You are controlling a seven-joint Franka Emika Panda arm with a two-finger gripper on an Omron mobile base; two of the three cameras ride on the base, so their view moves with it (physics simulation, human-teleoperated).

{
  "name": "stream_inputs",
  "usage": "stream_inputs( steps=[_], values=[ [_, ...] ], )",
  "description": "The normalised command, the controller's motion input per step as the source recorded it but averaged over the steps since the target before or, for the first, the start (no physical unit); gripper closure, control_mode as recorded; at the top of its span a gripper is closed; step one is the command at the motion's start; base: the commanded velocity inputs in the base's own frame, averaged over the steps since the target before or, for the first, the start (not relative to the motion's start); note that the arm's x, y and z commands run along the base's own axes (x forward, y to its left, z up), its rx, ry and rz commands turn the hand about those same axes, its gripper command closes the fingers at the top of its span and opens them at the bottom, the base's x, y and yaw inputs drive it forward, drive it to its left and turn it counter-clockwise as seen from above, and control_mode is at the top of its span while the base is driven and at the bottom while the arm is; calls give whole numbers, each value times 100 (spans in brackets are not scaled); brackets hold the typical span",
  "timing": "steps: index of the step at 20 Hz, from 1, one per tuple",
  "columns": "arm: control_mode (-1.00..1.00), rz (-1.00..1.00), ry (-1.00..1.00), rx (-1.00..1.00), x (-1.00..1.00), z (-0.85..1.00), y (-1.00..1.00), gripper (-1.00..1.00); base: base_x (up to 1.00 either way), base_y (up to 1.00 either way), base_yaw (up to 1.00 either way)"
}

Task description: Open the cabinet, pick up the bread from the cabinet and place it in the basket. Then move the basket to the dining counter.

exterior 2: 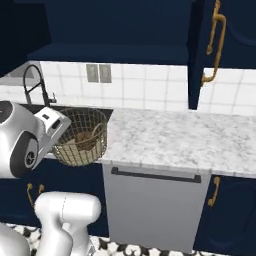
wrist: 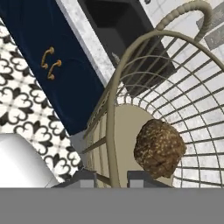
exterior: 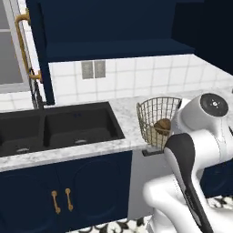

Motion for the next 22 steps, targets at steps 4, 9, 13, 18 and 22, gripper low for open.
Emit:
stream_inputs(
  steps=[4, 9, 13, 18, 22],
  values=[
    [100, 0, 0, 0, 0, 0, 0, 100, -93, 39, -48],
    [100, 0, 0, 0, 0, 0, 0, 100, -19, 46, -75],
    [100, 0, 0, 0, 0, 0, 0, 100, 0, 38, -90],
    [100, 0, 0, 0, 0, 0, 0, 100, 0, 30, -94],
    [100, 0, 0, 0, 0, 0, 0, 100, 0, 27, -95]
  ],
)
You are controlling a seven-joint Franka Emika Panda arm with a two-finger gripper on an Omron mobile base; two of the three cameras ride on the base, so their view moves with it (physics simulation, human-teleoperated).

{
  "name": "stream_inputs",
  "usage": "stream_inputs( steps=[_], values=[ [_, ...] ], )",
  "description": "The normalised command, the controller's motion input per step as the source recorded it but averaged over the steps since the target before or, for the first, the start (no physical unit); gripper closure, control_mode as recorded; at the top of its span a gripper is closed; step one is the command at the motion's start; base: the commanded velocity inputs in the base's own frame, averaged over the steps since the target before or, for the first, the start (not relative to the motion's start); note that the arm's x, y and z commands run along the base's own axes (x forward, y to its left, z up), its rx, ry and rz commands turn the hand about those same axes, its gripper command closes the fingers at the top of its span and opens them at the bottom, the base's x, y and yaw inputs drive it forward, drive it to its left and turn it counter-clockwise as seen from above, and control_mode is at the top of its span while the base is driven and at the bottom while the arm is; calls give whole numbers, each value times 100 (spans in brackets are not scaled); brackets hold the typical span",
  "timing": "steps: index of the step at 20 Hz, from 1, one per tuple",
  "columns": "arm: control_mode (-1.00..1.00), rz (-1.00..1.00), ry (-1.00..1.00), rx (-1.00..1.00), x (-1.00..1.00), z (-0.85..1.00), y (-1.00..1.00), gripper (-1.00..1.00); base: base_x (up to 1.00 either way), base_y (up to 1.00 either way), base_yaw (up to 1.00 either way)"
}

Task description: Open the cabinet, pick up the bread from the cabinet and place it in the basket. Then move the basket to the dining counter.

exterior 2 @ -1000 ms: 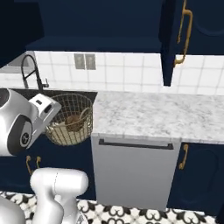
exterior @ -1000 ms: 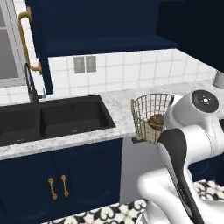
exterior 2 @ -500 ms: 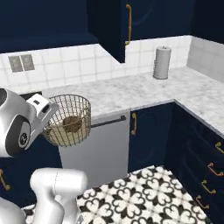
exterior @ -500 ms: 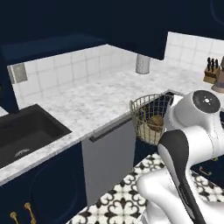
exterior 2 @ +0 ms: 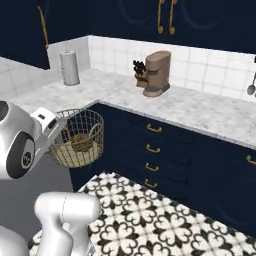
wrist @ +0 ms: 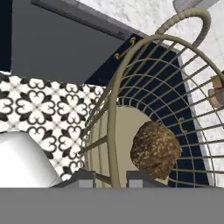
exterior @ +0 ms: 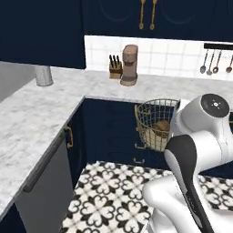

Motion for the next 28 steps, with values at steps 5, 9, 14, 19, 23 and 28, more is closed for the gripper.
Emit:
stream_inputs(
  steps=[5, 9, 14, 19, 23, 28],
  values=[
    [100, 0, 0, 0, 0, 0, 0, 100, 2, 25, -96],
    [100, 0, 0, 0, 0, 0, 0, 100, 7, 26, -96],
    [100, 0, 0, 0, 0, 0, 0, 100, 2, 23, -97],
    [100, 0, 0, 0, 0, 0, 0, 100, 12, 26, -95],
    [100, 0, 0, 0, 0, 0, 0, 100, 25, 26, -90],
    [100, 0, 0, 0, 0, 0, 0, 100, 46, 24, -83]
  ],
)
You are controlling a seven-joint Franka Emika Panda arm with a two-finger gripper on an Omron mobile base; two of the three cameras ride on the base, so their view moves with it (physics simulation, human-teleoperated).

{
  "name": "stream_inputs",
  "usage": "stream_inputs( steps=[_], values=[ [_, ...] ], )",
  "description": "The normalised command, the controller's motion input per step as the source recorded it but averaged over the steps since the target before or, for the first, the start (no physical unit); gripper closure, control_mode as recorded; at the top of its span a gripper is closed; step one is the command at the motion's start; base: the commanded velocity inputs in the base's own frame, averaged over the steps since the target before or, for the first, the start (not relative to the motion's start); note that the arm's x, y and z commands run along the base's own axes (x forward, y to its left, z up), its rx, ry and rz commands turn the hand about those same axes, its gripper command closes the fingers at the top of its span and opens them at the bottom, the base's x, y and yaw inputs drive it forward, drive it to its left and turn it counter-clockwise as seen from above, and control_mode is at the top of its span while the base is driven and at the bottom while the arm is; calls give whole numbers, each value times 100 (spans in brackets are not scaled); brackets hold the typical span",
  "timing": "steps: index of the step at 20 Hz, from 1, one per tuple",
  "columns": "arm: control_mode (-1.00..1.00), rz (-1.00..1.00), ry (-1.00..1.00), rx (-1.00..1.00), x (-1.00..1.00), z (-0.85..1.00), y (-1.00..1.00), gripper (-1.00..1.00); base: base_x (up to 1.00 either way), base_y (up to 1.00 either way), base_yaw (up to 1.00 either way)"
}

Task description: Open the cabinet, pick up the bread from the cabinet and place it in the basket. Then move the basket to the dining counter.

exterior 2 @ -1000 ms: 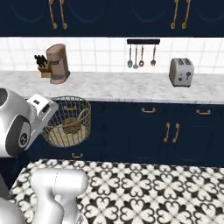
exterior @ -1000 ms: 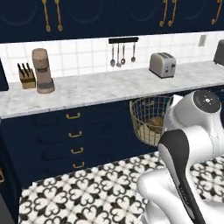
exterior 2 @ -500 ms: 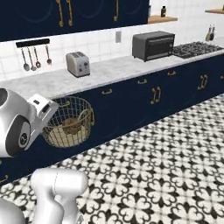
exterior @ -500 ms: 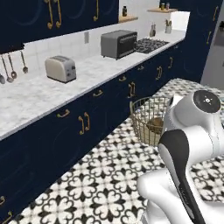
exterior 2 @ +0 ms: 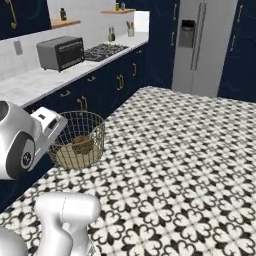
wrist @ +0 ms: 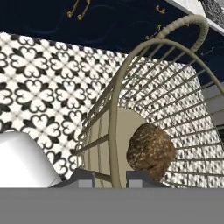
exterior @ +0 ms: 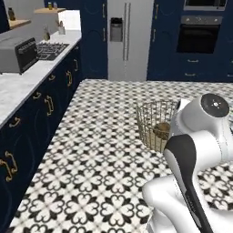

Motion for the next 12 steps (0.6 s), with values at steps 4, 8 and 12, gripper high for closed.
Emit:
stream_inputs(
  steps=[4, 8, 12],
  values=[
    [100, 0, 0, 0, 0, 0, 0, 100, 38, 21, -85],
    [100, 0, 0, 0, 0, 0, 0, 100, 13, 10, -93],
    [100, 0, 0, 0, 0, 0, 0, 100, 0, 6, -98]
  ],
)
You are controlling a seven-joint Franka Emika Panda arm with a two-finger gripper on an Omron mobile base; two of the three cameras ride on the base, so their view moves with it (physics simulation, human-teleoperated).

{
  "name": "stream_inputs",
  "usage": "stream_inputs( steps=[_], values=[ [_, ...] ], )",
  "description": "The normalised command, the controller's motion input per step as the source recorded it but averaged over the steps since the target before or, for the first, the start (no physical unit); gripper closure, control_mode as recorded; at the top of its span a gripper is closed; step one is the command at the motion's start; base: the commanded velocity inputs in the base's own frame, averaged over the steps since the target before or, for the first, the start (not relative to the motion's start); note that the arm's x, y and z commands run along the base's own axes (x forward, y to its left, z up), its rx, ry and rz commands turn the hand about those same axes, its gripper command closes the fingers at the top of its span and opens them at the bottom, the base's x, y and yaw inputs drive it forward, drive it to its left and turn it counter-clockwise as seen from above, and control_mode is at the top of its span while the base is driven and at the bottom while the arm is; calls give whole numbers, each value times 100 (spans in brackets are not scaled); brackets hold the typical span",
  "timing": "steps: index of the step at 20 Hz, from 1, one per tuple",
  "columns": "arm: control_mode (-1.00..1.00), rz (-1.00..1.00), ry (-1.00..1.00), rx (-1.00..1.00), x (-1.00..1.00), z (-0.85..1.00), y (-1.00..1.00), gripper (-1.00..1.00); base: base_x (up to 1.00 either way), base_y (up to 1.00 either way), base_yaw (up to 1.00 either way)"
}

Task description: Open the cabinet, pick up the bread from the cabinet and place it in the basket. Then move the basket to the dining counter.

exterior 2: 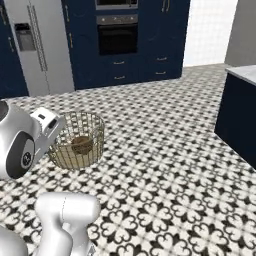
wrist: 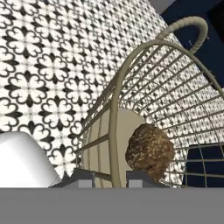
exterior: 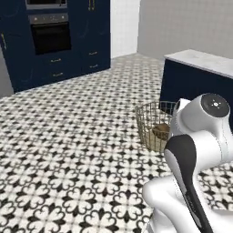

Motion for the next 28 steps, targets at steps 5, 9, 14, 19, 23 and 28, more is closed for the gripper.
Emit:
stream_inputs(
  steps=[5, 9, 14, 19, 23, 28],
  values=[
    [100, 0, 0, 0, 0, 0, 0, 100, 16, 16, -93],
    [100, 0, 0, 0, 0, 0, 0, 100, 79, 3, -61],
    [100, 0, 0, 0, 0, 0, 0, 100, 100, -15, -3],
    [100, 0, 0, 0, 0, 0, 0, 100, 100, 0, 0],
    [100, 0, 0, 0, 0, 0, 0, 100, 100, 29, -8],
    [100, 0, 0, 0, 0, 0, 0, 100, 100, 60, -18]
  ],
)
